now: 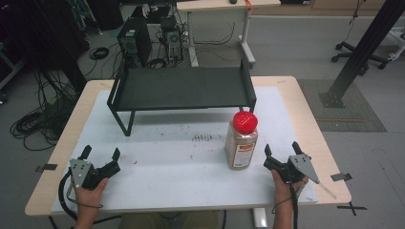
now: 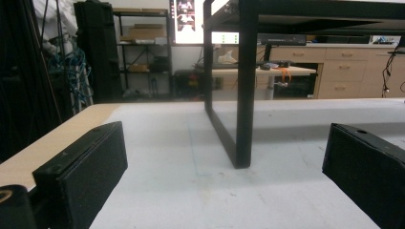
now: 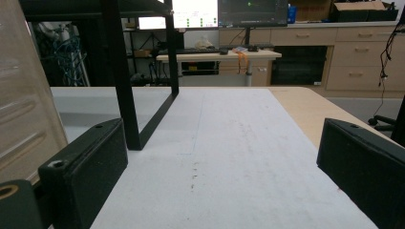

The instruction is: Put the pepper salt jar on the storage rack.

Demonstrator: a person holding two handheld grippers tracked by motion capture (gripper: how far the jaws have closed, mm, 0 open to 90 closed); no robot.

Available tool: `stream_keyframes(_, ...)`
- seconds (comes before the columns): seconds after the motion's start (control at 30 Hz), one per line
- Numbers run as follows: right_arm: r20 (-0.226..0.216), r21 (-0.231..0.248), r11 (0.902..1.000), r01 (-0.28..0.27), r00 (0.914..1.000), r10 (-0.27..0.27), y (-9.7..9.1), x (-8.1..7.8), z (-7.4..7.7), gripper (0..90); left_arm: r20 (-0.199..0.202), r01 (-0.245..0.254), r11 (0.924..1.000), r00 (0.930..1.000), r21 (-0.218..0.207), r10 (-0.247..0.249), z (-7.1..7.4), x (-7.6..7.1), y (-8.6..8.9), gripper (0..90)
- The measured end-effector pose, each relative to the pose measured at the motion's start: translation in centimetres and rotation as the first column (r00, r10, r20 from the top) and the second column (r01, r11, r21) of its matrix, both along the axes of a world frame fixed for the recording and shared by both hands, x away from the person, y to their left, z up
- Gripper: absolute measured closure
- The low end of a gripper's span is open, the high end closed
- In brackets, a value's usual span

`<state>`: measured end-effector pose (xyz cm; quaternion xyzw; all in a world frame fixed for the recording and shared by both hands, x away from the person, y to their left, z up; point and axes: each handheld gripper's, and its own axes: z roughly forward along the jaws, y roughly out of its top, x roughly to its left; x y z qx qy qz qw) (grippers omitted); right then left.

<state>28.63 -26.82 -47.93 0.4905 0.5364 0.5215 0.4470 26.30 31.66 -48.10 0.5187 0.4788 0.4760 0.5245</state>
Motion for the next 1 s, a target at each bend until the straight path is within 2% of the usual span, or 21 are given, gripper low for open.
stream_keyframes(0.7,0.005,-0.001,1.0000,0.006,1.0000,-0.006,0.02,-0.04,0.00,2.2,0.000,0.001,1.0000,1.0000,0.000,-0.001,0.00,-0.01,0.02,1.6)
stream_keyframes(1.0,0.016,0.019,0.9997,0.013,0.9998,-0.013,-0.10,-0.12,0.00,1.8,0.006,0.000,1.0000,1.0000,-0.002,0.000,-0.01,-0.03,0.01,1.6)
